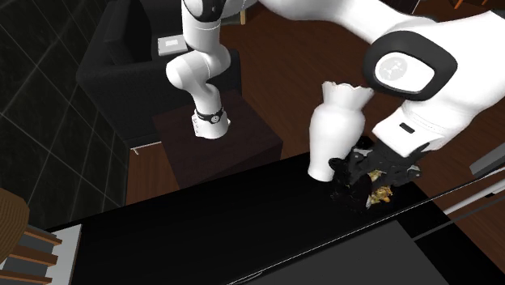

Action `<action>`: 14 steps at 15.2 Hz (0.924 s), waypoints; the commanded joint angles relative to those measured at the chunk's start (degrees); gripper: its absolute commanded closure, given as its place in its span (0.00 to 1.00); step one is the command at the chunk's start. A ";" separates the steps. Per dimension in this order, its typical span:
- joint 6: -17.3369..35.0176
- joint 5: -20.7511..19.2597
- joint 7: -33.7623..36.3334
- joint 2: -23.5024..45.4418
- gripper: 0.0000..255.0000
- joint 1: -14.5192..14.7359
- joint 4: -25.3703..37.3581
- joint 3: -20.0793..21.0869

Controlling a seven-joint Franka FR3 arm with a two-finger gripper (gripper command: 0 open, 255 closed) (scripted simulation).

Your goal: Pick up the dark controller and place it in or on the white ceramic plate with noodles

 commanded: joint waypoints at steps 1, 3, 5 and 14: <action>-1.06 -0.21 2.26 1.49 1.00 1.69 2.25 0.70; -2.59 -0.44 4.35 3.47 1.00 3.42 5.47 1.33; -4.30 -0.70 6.35 5.75 1.00 5.21 9.19 1.88; -10.02 -1.68 12.09 15.45 1.00 11.30 23.84 3.04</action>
